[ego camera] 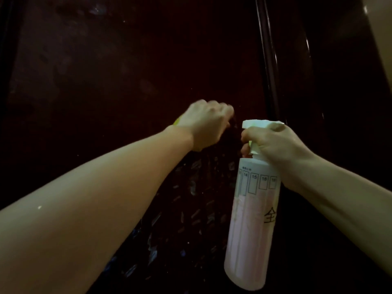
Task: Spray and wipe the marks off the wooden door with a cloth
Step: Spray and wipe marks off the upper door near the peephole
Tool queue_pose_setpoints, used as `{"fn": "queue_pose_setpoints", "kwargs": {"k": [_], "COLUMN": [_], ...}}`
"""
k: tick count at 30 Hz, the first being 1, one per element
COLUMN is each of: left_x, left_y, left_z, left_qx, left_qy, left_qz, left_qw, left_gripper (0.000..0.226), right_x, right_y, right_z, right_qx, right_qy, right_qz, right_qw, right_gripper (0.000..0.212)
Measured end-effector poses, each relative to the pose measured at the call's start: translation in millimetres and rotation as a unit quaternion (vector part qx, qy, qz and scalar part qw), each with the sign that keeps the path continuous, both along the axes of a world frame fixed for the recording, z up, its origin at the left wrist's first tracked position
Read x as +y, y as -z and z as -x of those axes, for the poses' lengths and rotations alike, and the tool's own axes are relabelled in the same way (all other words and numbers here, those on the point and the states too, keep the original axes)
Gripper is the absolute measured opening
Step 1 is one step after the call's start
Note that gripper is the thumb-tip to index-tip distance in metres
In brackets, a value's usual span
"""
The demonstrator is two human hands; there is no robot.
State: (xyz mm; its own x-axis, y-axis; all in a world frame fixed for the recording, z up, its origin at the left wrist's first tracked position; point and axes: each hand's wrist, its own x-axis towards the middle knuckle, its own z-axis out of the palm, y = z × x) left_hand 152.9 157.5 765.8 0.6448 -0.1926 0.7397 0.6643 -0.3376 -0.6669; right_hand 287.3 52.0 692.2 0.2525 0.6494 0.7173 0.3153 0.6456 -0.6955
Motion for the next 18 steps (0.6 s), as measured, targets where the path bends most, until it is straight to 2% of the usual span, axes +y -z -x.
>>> {"fn": "queue_pose_setpoints", "kwargs": {"k": [2, 4, 6, 9, 12, 14, 16, 18], "left_x": [1, 6, 7, 5, 5, 5, 3, 3], "left_y": [20, 30, 26, 1, -21, -26, -22, -10], "left_z": [-6, -8, -11, -24, -42, -48, -50, -51], "left_qx": [0.085, 0.087, -0.009, -0.177, -0.213, -0.163, -0.044, 0.083], "left_qy": [-0.007, 0.000, 0.026, 0.024, 0.009, 0.002, -0.007, -0.015], "left_qz": [0.009, 0.004, 0.003, -0.010, 0.000, -0.005, -0.004, 0.001], "left_qw": [0.996, 0.996, 1.000, 0.984, 0.977, 0.987, 0.999, 0.996], "left_gripper": [0.022, 0.023, 0.021, 0.023, 0.024, 0.022, 0.020, 0.020], "right_x": [0, 0, 0, 3, 5, 6, 6, 5], "right_y": [3, 7, 12, 16, 15, 14, 13, 13], "right_z": [-3, -4, -6, -13, -22, -28, -33, -37], "right_qx": [-0.002, -0.018, -0.026, -0.006, 0.011, 0.014, 0.023, 0.022], "right_qy": [-0.003, -0.002, 0.004, 0.026, 0.033, 0.022, 0.014, 0.012], "right_qz": [-0.009, -0.011, -0.010, -0.006, 0.003, 0.005, 0.002, -0.003], "right_qw": [1.000, 1.000, 1.000, 1.000, 0.999, 1.000, 1.000, 1.000], "right_gripper": [0.021, 0.022, 0.021, 0.020, 0.017, 0.015, 0.016, 0.018]}}
